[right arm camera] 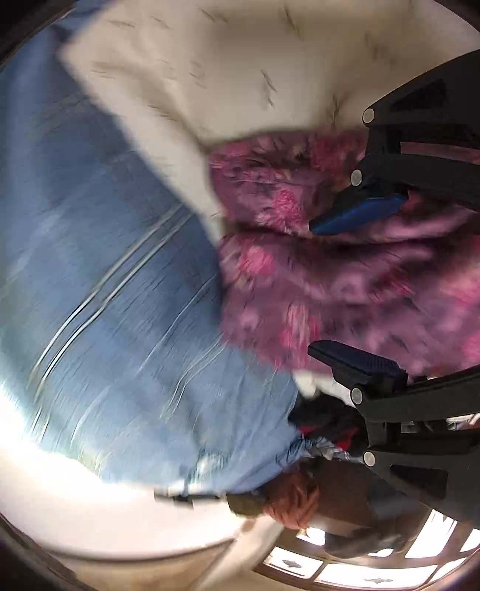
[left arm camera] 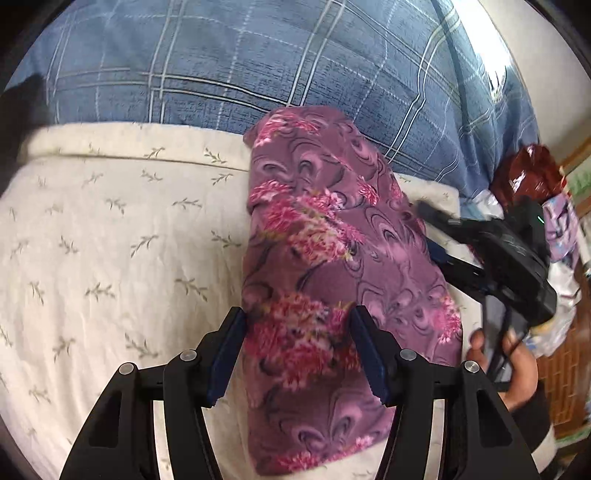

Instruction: Fold small clothes

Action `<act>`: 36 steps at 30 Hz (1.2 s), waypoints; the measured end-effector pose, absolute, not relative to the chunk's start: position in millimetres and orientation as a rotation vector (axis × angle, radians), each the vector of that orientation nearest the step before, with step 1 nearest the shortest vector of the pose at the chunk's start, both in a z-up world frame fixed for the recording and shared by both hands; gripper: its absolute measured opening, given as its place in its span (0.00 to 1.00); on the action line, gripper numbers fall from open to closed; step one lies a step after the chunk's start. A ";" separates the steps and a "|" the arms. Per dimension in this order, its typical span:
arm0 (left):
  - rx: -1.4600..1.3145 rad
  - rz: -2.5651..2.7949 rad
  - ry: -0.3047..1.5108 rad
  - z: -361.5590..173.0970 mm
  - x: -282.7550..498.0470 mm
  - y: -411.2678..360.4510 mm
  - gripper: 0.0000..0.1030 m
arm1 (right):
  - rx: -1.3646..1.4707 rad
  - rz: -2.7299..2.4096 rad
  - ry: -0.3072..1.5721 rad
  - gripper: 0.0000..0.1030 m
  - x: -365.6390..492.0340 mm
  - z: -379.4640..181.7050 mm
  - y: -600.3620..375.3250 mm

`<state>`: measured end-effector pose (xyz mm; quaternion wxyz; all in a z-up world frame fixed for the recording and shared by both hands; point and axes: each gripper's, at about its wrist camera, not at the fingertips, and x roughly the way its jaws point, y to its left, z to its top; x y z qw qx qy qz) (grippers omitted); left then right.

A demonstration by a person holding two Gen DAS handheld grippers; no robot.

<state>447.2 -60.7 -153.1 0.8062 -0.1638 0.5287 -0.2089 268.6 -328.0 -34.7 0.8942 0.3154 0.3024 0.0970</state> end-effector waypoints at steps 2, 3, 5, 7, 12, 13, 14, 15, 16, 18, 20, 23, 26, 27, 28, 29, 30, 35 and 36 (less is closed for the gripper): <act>-0.335 -0.446 1.131 -153.9 446.5 -63.5 0.57 | 0.580 0.200 0.680 0.06 285.0 -39.9 -316.1; -0.337 -0.450 1.126 -154.2 445.8 -63.9 0.57 | 0.516 0.197 0.685 0.05 289.7 -34.2 -309.9; -0.350 -0.455 1.111 -157.2 444.5 -64.1 0.60 | 0.429 0.219 0.565 0.04 267.3 -8.8 -307.9; -0.363 -0.468 1.126 -167.2 450.0 -70.6 0.61 | 0.431 0.206 0.498 0.04 252.5 3.7 -320.4; -0.388 -0.470 1.169 -181.2 448.4 -75.6 0.60 | 0.325 0.043 0.709 0.05 273.8 -30.4 -333.2; -0.389 -0.472 1.165 -176.4 445.7 -72.8 0.59 | 0.344 0.041 0.682 0.09 266.0 -27.0 -334.5; -0.389 -0.472 1.150 -171.0 443.8 -69.3 0.59 | 0.360 0.056 0.633 0.12 254.3 -18.5 -334.7; -0.396 -0.476 1.124 -163.1 438.9 -64.8 0.59 | 0.373 0.079 0.590 0.12 243.5 -11.3 -333.8; -0.402 -0.481 1.101 -156.1 433.4 -62.3 0.59 | 0.393 0.129 0.551 0.12 230.9 -5.1 -333.1; -0.383 -0.485 1.063 -146.1 421.1 -64.9 0.59 | 0.420 0.259 0.472 0.12 201.8 3.6 -327.0; -0.338 -0.473 1.039 -145.1 408.5 -73.0 0.60 | 0.404 0.356 0.476 0.12 184.4 0.9 -315.7; -0.207 -0.420 1.058 -156.3 396.2 -92.0 0.60 | 0.310 0.318 0.620 0.07 180.0 -33.0 -302.1; -0.138 -0.419 1.074 -150.5 392.5 -98.9 0.60 | 0.220 0.246 0.693 0.00 173.3 -63.8 -303.4; -0.158 -0.438 1.076 -144.4 391.4 -94.2 0.60 | 0.263 0.240 0.696 0.10 168.7 -57.0 -308.3; -0.190 -0.450 1.070 -138.3 391.2 -88.0 0.60 | 0.314 0.258 0.680 0.13 165.0 -49.7 -314.1; -0.221 -0.457 1.060 -131.5 393.7 -80.0 0.60 | 0.363 0.270 0.639 0.17 157.2 -41.2 -324.7; -0.250 -0.464 1.049 -125.2 397.7 -72.5 0.60 | 0.410 0.264 0.591 0.34 150.6 -33.4 -337.3; -0.367 -0.457 1.101 -132.2 448.0 -55.1 0.62 | 0.556 0.173 0.582 0.61 158.7 -34.7 -380.4; -0.390 -0.471 1.126 -137.7 455.8 -55.6 0.61 | 0.566 0.166 0.593 0.61 163.4 -40.0 -383.4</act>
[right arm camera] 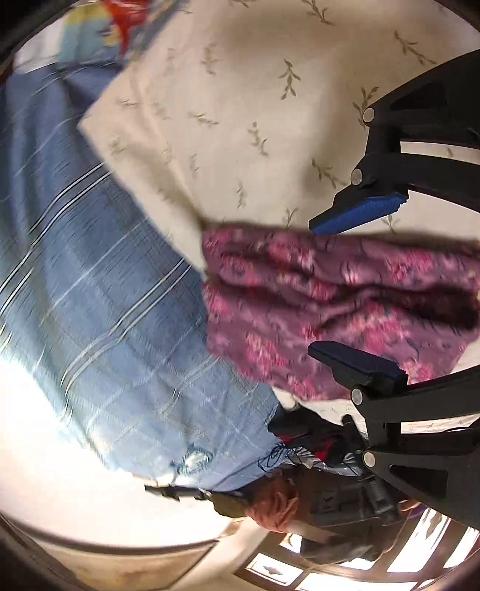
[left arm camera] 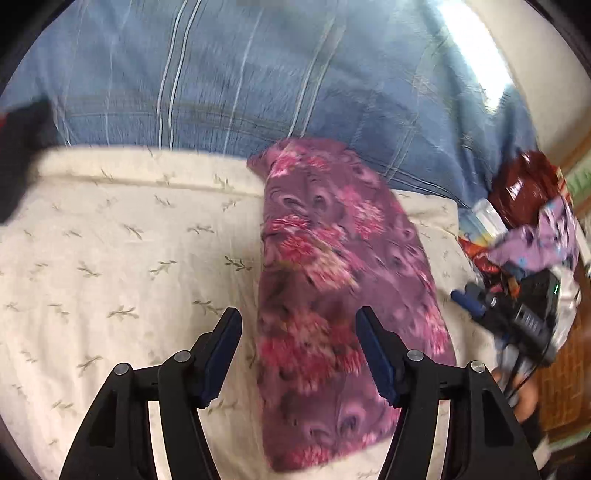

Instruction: Fold small clothes

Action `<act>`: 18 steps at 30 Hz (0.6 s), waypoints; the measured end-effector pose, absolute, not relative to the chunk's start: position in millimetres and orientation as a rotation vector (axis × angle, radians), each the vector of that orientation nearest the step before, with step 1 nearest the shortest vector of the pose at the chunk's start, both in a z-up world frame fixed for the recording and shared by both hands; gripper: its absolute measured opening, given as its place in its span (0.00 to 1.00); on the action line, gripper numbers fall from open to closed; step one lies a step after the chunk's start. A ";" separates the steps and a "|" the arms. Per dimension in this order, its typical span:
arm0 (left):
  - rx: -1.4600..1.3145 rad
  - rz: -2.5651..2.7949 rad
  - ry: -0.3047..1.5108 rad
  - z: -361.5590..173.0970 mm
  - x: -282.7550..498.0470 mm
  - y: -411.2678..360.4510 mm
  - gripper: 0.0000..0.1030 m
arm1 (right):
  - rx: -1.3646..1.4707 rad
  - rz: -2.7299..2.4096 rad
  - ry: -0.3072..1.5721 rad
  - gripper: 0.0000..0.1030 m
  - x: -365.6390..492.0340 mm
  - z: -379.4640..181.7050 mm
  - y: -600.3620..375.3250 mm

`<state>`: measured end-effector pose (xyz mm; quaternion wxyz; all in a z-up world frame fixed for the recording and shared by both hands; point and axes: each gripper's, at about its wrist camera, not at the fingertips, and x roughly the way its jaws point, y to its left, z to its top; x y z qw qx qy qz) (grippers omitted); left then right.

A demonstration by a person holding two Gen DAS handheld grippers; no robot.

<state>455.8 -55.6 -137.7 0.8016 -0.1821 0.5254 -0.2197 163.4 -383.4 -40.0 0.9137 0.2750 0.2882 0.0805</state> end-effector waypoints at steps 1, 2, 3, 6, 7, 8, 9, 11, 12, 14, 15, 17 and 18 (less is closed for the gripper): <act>-0.417 -0.485 1.151 -146.2 467.0 -55.4 0.61 | 0.575 0.165 0.600 0.61 168.8 -45.7 -385.3; -0.433 -0.492 1.165 -151.2 474.9 -57.5 0.61 | 0.589 0.175 0.606 0.61 173.7 -49.3 -388.1; -0.444 -0.505 1.181 -157.1 483.5 -60.2 0.61 | 0.616 0.191 0.613 0.61 180.1 -56.0 -388.7; -0.457 -0.527 1.224 -172.1 503.5 -70.9 0.62 | 0.712 0.293 0.629 0.61 196.3 -69.1 -386.2; -0.455 -0.529 1.231 -178.3 509.9 -76.2 0.62 | 0.694 0.305 0.617 0.61 198.7 -67.0 -381.7; -0.459 -0.530 1.239 -185.4 516.0 -78.7 0.63 | 0.679 0.333 0.618 0.61 201.6 -66.2 -377.7; -0.476 -0.537 1.253 -193.4 523.5 -80.8 0.63 | 0.662 0.360 0.635 0.62 208.7 -65.8 -371.2; -0.534 -0.542 1.286 -212.2 535.6 -85.3 0.63 | 0.583 0.333 0.661 0.62 217.3 -64.8 -360.6; -0.552 -0.541 1.272 -215.6 539.0 -85.5 0.63 | 0.538 0.319 0.667 0.59 220.3 -64.8 -355.1; -0.551 -0.533 1.247 -217.0 544.1 -89.4 0.63 | 0.444 0.272 0.679 0.54 224.0 -63.7 -346.6; -0.534 -0.523 1.248 -216.7 545.8 -92.7 0.63 | 0.408 0.255 0.675 0.50 225.0 -63.0 -343.0; -0.498 -0.503 1.235 -214.1 545.7 -98.6 0.52 | 0.356 0.218 0.673 0.44 225.7 -61.9 -335.6; -0.480 -0.500 1.229 -212.4 543.5 -101.9 0.48 | 0.325 0.200 0.670 0.39 222.8 -60.0 -331.8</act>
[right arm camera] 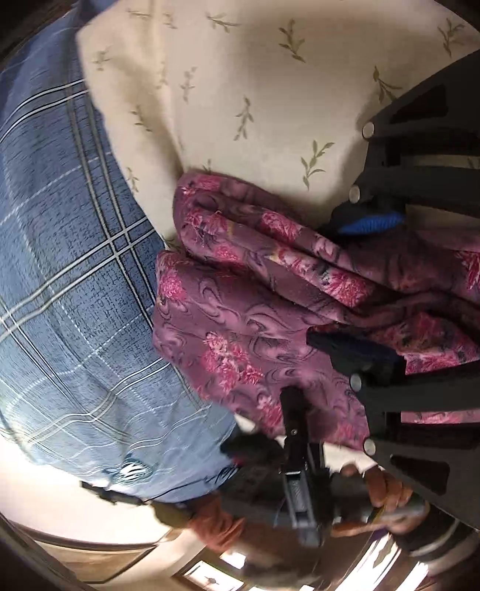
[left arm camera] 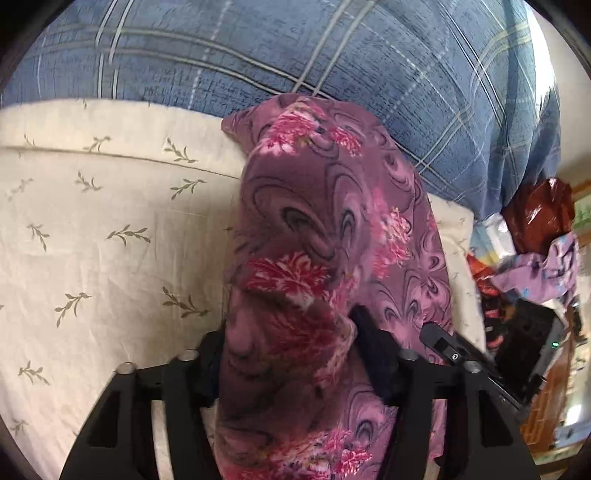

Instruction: Fold small clothes

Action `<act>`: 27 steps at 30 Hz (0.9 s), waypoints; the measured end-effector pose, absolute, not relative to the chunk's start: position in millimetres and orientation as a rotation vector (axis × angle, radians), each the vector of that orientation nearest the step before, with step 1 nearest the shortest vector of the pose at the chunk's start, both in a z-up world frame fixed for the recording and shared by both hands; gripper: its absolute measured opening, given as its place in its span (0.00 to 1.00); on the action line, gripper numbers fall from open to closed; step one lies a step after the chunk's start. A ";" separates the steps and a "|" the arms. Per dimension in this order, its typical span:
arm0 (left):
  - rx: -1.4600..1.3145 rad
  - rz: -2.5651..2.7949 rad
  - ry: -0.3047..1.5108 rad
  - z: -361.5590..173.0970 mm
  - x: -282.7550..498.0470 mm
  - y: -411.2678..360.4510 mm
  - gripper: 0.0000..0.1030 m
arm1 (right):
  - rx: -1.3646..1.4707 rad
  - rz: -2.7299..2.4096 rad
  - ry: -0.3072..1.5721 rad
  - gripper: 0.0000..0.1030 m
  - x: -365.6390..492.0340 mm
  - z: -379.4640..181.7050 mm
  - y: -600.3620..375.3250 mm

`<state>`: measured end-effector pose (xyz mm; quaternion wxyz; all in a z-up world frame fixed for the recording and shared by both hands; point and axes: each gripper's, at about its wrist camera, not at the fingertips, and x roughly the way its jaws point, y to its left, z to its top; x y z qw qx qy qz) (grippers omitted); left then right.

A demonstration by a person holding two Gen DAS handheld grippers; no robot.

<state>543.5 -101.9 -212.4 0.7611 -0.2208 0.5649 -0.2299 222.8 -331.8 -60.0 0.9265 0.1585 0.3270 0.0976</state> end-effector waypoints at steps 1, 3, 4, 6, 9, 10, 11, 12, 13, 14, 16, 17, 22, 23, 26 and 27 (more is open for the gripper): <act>-0.468 -0.501 1.213 -209.0 539.3 -103.7 0.40 | 0.294 0.191 0.670 0.36 221.4 -58.4 -328.0; -0.440 -0.503 1.174 -198.4 528.1 -106.6 0.30 | 0.248 0.170 0.672 0.33 217.6 -53.7 -319.2; -0.436 -0.508 1.153 -192.1 522.1 -106.4 0.27 | 0.253 0.172 0.674 0.32 215.6 -52.3 -319.5; -0.429 -0.511 1.127 -181.3 508.4 -103.4 0.26 | 0.277 0.178 0.666 0.31 210.3 -48.1 -319.3; -0.404 -0.520 1.086 -164.3 482.9 -94.1 0.25 | 0.302 0.200 0.643 0.31 196.8 -40.6 -312.1; -0.406 -0.528 1.074 -158.2 473.6 -88.3 0.25 | 0.313 0.212 0.632 0.31 189.9 -38.0 -308.4; -0.412 -0.538 1.065 -150.8 460.5 -80.8 0.25 | 0.322 0.224 0.624 0.31 182.7 -35.4 -304.4; -0.418 -0.547 1.057 -144.2 448.8 -72.3 0.25 | 0.337 0.247 0.615 0.31 172.3 -32.2 -297.7; -0.421 -0.554 1.047 -136.1 433.7 -62.1 0.25 | 0.346 0.260 0.609 0.31 166.6 -30.0 -292.4; -0.426 -0.560 1.038 -130.2 422.1 -51.4 0.25 | 0.354 0.281 0.606 0.31 158.4 -27.9 -285.9; -0.439 -0.568 1.027 -121.6 398.8 -27.8 0.26 | 0.357 0.320 0.604 0.31 138.2 -25.5 -268.3; -0.451 -0.565 1.023 -119.7 387.4 -15.7 0.26 | 0.358 0.339 0.607 0.31 128.2 -26.5 -259.3; -0.464 -0.525 1.057 -130.1 320.6 36.7 0.26 | 0.347 0.384 0.660 0.31 106.1 -46.4 -213.4; -0.464 -0.515 1.072 -136.0 308.1 45.0 0.26 | 0.339 0.386 0.681 0.31 104.8 -56.3 -203.5; -0.475 -0.462 1.160 -171.1 283.2 66.9 0.32 | 0.321 0.358 0.731 0.33 105.4 -81.5 -185.2; -0.490 -0.446 1.175 -182.1 278.6 74.9 0.35 | 0.319 0.339 0.747 0.35 106.4 -92.5 -180.5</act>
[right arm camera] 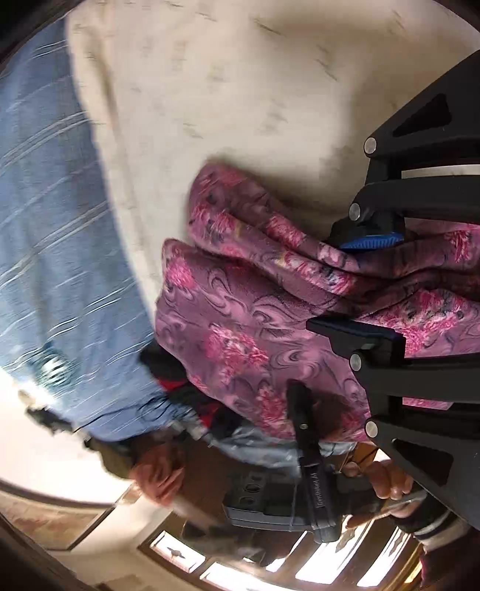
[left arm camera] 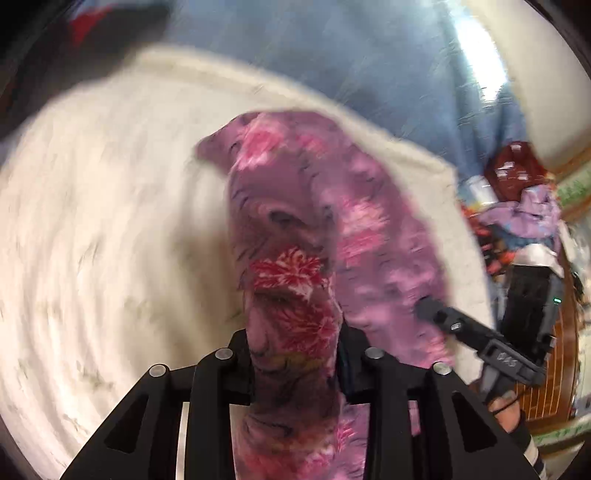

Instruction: Fold small clothes

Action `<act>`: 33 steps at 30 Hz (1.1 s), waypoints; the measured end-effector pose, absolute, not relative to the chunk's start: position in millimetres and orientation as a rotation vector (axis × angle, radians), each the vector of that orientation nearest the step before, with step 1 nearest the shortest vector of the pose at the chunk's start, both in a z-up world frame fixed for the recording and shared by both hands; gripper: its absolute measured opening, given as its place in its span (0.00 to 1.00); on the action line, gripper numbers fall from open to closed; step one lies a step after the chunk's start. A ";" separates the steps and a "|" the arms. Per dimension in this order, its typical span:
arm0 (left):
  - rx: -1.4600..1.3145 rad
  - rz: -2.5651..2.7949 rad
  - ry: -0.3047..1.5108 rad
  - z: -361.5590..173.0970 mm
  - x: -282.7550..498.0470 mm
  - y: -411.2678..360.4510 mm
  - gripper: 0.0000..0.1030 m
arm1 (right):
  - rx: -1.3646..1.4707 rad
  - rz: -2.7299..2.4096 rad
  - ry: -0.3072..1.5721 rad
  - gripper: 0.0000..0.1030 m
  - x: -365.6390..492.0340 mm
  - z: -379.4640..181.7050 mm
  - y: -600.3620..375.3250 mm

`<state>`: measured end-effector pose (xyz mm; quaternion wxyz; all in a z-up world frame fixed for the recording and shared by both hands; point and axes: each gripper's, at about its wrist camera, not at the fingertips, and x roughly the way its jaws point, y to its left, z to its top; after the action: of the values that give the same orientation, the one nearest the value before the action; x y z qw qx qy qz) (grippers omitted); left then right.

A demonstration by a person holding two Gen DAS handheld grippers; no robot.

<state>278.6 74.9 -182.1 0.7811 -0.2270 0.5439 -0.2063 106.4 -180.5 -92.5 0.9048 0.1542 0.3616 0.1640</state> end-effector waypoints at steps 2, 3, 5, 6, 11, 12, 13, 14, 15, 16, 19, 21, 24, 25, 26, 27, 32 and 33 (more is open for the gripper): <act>-0.551 -0.495 1.173 -189.0 273.8 92.9 0.41 | 0.320 0.303 0.745 0.39 105.5 -105.9 -178.2; -0.576 -0.509 1.171 -185.4 268.4 102.3 0.41 | 0.326 0.292 0.744 0.41 104.3 -107.0 -178.7; -0.536 -0.510 1.131 -172.0 259.6 114.8 0.41 | 0.348 0.277 0.752 0.44 101.8 -102.0 -182.6; -0.493 -0.495 1.091 -159.7 251.5 122.5 0.40 | 0.343 0.264 0.748 0.46 99.3 -97.2 -184.3; -0.343 -0.413 0.869 -96.3 222.0 127.1 0.47 | 0.300 0.246 0.583 0.46 82.6 -52.1 -184.8; -0.326 -0.420 0.847 -89.4 223.7 121.3 0.48 | 0.284 0.265 0.554 0.46 82.7 -45.4 -180.2; -0.305 -0.424 0.847 -88.1 224.1 111.6 0.49 | 0.261 0.285 0.534 0.46 85.5 -40.2 -172.9; -0.267 -0.408 0.869 -91.0 231.0 101.8 0.49 | 0.250 0.292 0.534 0.46 88.8 -38.8 -167.4; -0.247 -0.397 0.893 -95.9 237.6 94.0 0.49 | 0.246 0.296 0.541 0.46 95.0 -41.2 -162.3; -0.236 -0.398 0.925 -105.4 246.0 81.3 0.49 | 0.247 0.302 0.558 0.46 103.1 -47.6 -158.3; -0.183 -0.341 0.991 -130.7 261.8 64.6 0.48 | 0.218 0.282 0.627 0.42 122.2 -72.9 -154.8; -0.183 -0.323 1.030 -143.1 267.1 61.7 0.50 | 0.187 0.236 0.697 0.42 137.7 -97.3 -154.9; -0.203 -0.329 1.008 -142.1 261.5 69.8 0.52 | 0.202 0.270 0.637 0.43 134.5 -103.8 -159.9; -0.192 -0.330 1.001 -141.7 261.3 67.6 0.52 | 0.202 0.274 0.629 0.43 133.9 -104.5 -160.4; -0.183 -0.330 0.996 -140.6 257.5 70.2 0.53 | 0.195 0.277 0.624 0.43 133.7 -105.3 -160.0; -0.180 -0.329 0.994 -140.1 257.4 70.0 0.53 | 0.185 0.279 0.616 0.44 133.2 -106.0 -159.3; -0.187 -0.311 1.007 -143.6 263.8 54.2 0.53 | 0.188 0.261 0.609 0.45 131.9 -105.4 -157.9; -0.186 -0.307 1.012 -143.1 272.5 49.8 0.53 | 0.199 0.249 0.619 0.46 130.3 -104.3 -157.5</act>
<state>272.5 49.9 -143.1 0.8593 -0.0887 0.4820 -0.1463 130.3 -157.5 -104.3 0.9401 0.0973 0.3031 0.1221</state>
